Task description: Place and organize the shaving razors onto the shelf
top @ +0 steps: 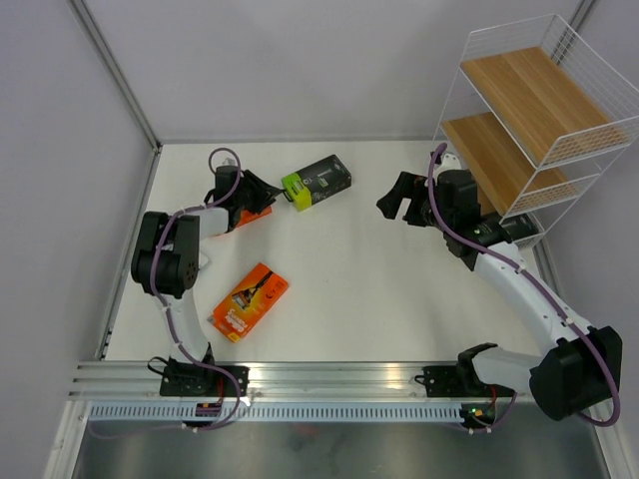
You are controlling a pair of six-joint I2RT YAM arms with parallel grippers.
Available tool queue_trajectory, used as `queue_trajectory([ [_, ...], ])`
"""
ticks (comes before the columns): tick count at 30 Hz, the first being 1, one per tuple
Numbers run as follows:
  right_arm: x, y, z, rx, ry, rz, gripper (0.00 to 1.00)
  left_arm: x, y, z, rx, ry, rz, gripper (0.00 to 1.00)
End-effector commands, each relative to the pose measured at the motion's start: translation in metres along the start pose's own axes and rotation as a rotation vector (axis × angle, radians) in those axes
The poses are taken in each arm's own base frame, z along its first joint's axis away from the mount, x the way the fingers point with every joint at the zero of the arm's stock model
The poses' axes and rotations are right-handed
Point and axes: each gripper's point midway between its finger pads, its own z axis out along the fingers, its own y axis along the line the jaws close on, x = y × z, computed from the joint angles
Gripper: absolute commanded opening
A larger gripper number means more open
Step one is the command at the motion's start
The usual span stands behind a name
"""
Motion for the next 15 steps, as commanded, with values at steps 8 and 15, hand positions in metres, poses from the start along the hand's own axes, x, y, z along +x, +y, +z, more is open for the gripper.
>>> queue_trajectory([
  [8,-0.014,-0.001,0.005,0.022,-0.041,-0.007,0.98,-0.001,-0.011,0.015,0.067,0.011,0.000,0.41],
  [15,-0.010,-0.007,0.000,0.044,-0.046,0.004,0.98,-0.001,-0.006,0.028,0.055,0.016,-0.030,0.39],
])
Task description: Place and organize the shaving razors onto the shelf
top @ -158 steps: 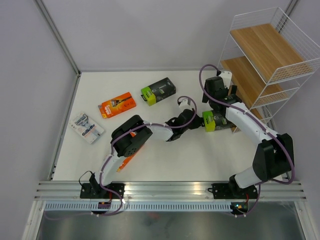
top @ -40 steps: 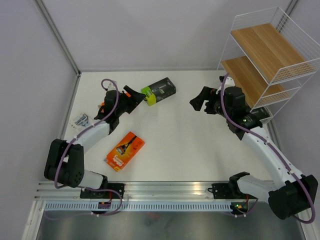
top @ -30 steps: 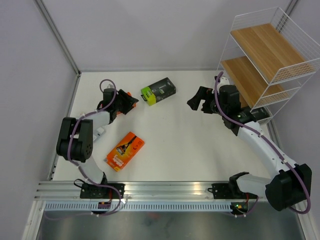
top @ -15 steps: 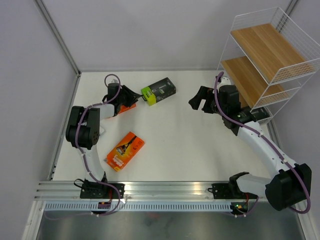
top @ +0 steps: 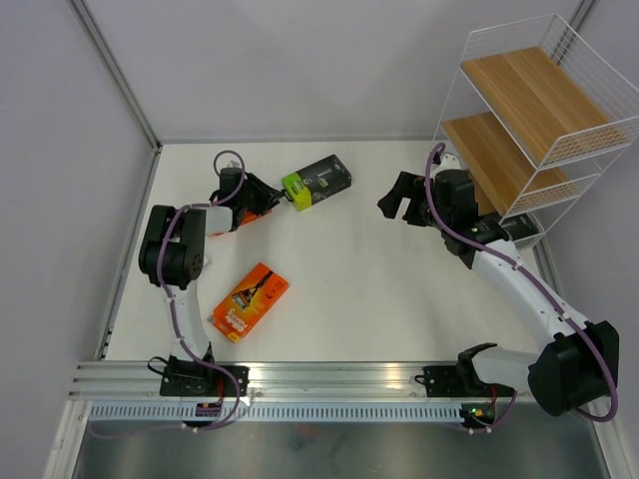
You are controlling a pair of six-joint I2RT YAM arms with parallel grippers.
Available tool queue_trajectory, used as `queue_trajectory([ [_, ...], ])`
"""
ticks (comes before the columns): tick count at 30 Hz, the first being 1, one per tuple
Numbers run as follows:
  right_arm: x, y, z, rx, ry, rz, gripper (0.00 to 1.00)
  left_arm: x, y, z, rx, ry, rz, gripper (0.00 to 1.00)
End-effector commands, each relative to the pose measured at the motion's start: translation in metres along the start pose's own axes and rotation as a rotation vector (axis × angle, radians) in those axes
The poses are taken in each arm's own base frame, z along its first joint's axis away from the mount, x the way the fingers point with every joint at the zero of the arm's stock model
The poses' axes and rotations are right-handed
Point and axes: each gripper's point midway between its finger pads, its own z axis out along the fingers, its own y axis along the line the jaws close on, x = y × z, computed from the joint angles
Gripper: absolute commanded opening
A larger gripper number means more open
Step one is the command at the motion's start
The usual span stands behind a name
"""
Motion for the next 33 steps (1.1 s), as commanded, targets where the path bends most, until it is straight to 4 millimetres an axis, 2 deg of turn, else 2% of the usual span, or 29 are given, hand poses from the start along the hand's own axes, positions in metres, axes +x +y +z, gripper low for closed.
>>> queue_trajectory([
  [1,-0.013,0.002,-0.007,0.006,-0.055,0.001,0.98,-0.010,-0.020,0.010,0.065,-0.018,-0.013,0.39],
  [6,-0.008,-0.002,-0.004,0.014,-0.053,0.015,0.98,-0.013,-0.027,0.017,0.082,-0.018,-0.008,0.38],
  [12,-0.004,-0.004,0.001,0.016,-0.034,0.008,0.98,-0.004,-0.028,0.031,0.080,0.009,-0.002,0.36],
  [14,-0.005,-0.005,0.001,0.021,-0.035,0.004,0.98,-0.001,-0.031,0.034,0.089,0.015,-0.004,0.30],
  [16,-0.010,-0.003,-0.001,0.022,-0.046,0.000,0.98,0.002,-0.026,0.038,0.068,0.021,-0.010,0.26],
  [18,-0.013,-0.003,-0.002,0.024,-0.058,-0.002,0.98,0.001,-0.028,0.041,0.071,0.020,-0.005,0.24],
  [21,-0.013,-0.003,-0.001,0.026,-0.061,0.000,0.98,0.000,-0.035,0.043,0.103,0.020,0.001,0.13],
  [22,-0.012,-0.004,-0.001,0.028,-0.059,0.003,0.98,0.001,-0.036,0.045,0.114,0.026,-0.001,0.04],
  [24,-0.008,-0.006,0.002,0.035,-0.047,0.013,0.98,0.000,-0.042,0.046,0.140,0.029,0.007,0.02],
  [28,-0.004,-0.010,0.005,0.054,-0.033,0.043,0.98,0.006,-0.048,0.040,0.169,0.061,0.043,0.02],
  [31,0.004,-0.010,0.006,0.042,-0.017,0.063,0.98,0.017,-0.044,0.027,0.166,0.103,0.086,0.02],
  [33,0.012,-0.011,0.007,0.035,0.000,0.079,0.98,0.024,-0.052,0.013,0.198,0.137,0.122,0.02],
])
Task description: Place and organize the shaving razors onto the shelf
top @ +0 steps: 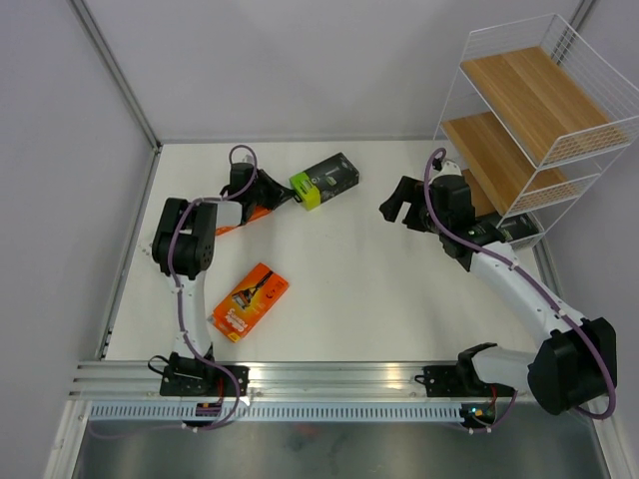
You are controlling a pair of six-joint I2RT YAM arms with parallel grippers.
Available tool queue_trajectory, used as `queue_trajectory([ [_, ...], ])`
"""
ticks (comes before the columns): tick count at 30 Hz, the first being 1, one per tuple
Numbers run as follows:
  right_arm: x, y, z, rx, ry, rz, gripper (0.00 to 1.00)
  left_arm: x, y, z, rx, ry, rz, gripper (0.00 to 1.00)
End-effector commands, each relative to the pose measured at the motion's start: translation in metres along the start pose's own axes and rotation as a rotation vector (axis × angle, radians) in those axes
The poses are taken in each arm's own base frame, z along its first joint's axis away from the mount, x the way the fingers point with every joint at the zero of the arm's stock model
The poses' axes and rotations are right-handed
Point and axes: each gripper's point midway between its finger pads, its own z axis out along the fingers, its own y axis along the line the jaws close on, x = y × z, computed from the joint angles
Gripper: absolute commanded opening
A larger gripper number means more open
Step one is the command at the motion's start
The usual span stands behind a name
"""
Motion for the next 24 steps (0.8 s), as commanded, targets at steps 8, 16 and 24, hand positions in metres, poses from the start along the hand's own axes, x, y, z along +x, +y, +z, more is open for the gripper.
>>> queue_trajectory([
  [8,0.027,0.004,0.005,-0.097,0.031,0.022,0.98,0.067,-0.033,-0.078,0.084,0.180,0.247,0.02],
  [16,0.034,-0.007,0.008,-0.074,0.029,-0.024,0.98,0.147,-0.024,-0.124,0.098,0.364,0.360,0.02],
  [24,0.045,-0.020,-0.003,-0.030,0.046,-0.038,0.98,0.221,-0.006,-0.177,0.128,0.553,0.539,0.02],
])
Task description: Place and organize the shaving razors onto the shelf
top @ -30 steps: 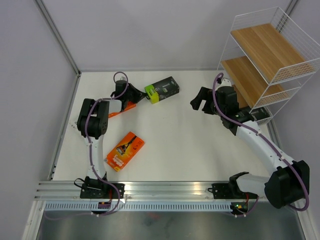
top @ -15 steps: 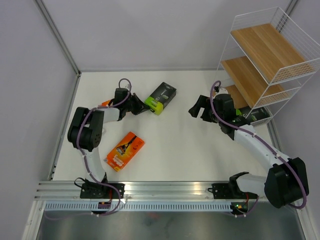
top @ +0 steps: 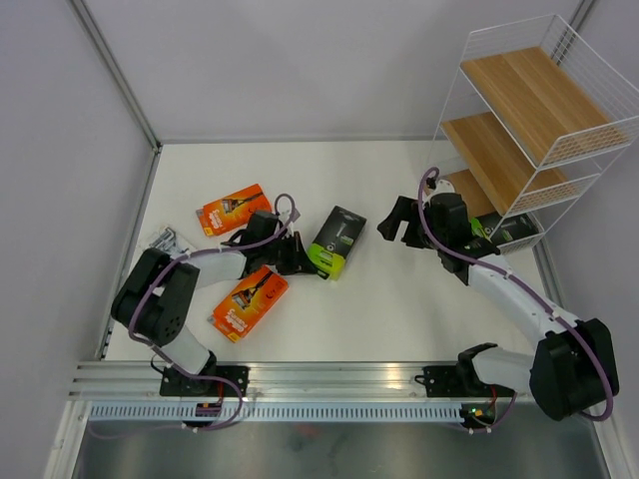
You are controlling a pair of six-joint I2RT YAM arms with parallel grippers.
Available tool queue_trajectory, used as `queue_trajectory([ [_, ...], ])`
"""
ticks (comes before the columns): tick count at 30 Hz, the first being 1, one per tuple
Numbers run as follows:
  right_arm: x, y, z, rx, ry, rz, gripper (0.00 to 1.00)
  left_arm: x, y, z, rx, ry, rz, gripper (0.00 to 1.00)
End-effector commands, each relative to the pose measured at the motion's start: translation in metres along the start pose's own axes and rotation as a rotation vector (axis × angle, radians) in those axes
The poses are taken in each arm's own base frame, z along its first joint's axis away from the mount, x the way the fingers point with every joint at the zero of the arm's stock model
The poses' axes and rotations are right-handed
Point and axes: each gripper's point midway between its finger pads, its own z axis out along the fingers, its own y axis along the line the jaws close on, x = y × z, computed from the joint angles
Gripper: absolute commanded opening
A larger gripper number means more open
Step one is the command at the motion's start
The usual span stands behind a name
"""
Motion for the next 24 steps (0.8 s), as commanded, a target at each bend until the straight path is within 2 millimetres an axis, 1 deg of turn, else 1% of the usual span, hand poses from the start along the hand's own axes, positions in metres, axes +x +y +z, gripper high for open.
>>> queue_trajectory([
  [1,-0.003,-0.002,-0.014,0.003,-0.042,-0.027,0.98,0.024,-0.017,-0.021,0.062,0.045,0.157,0.02],
  [3,-0.001,-0.005,-0.016,0.003,-0.047,-0.027,0.98,0.034,-0.004,-0.029,-0.007,0.059,0.150,0.02],
  [4,0.003,-0.006,-0.016,0.002,-0.046,-0.025,0.98,0.034,0.001,-0.031,-0.039,0.054,0.148,0.02],
  [5,0.002,-0.005,-0.014,-0.008,-0.057,-0.025,0.98,0.031,0.008,-0.035,-0.088,0.036,0.144,0.02],
  [6,0.005,-0.005,-0.011,-0.016,-0.050,-0.026,0.98,0.028,0.011,-0.036,-0.107,0.022,0.139,0.02],
  [8,0.006,0.004,-0.004,-0.069,-0.043,-0.026,0.98,0.021,0.018,-0.035,-0.147,-0.002,0.108,0.02],
  [9,0.007,0.006,0.000,-0.082,-0.033,-0.017,0.98,0.013,0.018,-0.035,-0.155,-0.021,0.092,0.02],
  [10,0.016,0.004,0.009,-0.079,0.006,-0.007,0.98,0.009,0.019,-0.034,-0.161,-0.027,0.078,0.02],
  [11,0.015,0.009,0.013,-0.109,0.009,-0.004,0.98,0.003,0.020,-0.032,-0.165,-0.039,0.063,0.02],
  [12,0.019,0.009,0.018,-0.110,0.025,0.002,0.98,-0.006,0.019,-0.028,-0.164,-0.052,0.060,0.02],
  [13,0.028,0.006,0.024,-0.101,0.053,0.007,0.98,-0.009,0.018,-0.026,-0.163,-0.055,0.056,0.02],
  [15,0.037,0.007,0.030,-0.102,0.072,0.001,0.98,-0.022,0.013,-0.018,-0.141,-0.072,0.061,0.02],
  [16,0.045,0.004,0.031,-0.097,0.084,0.006,0.98,-0.027,0.011,-0.016,-0.132,-0.078,0.060,0.02],
  [17,0.047,0.007,0.032,-0.106,0.077,0.004,0.98,-0.029,0.010,-0.013,-0.122,-0.073,0.056,0.02],
  [18,0.052,0.004,0.033,-0.100,0.081,0.006,0.98,-0.035,0.007,-0.008,-0.116,-0.075,0.054,0.02],
  [19,0.054,0.004,0.033,-0.098,0.082,0.013,0.98,-0.036,0.007,-0.005,-0.113,-0.071,0.042,0.02],
  [20,0.054,0.004,0.034,-0.097,0.077,0.017,0.98,-0.041,0.004,-0.004,-0.102,-0.073,0.043,0.02],
  [22,0.057,-0.001,0.035,-0.080,0.074,0.029,0.98,-0.041,0.007,0.003,-0.106,-0.058,0.031,0.02],
  [23,0.058,0.000,0.035,-0.079,0.069,0.043,0.98,-0.044,0.007,0.004,-0.111,-0.064,0.016,0.03],
  [24,0.060,-0.005,0.036,-0.065,0.067,0.051,0.98,-0.043,0.008,0.006,-0.110,-0.058,0.005,0.04],
])
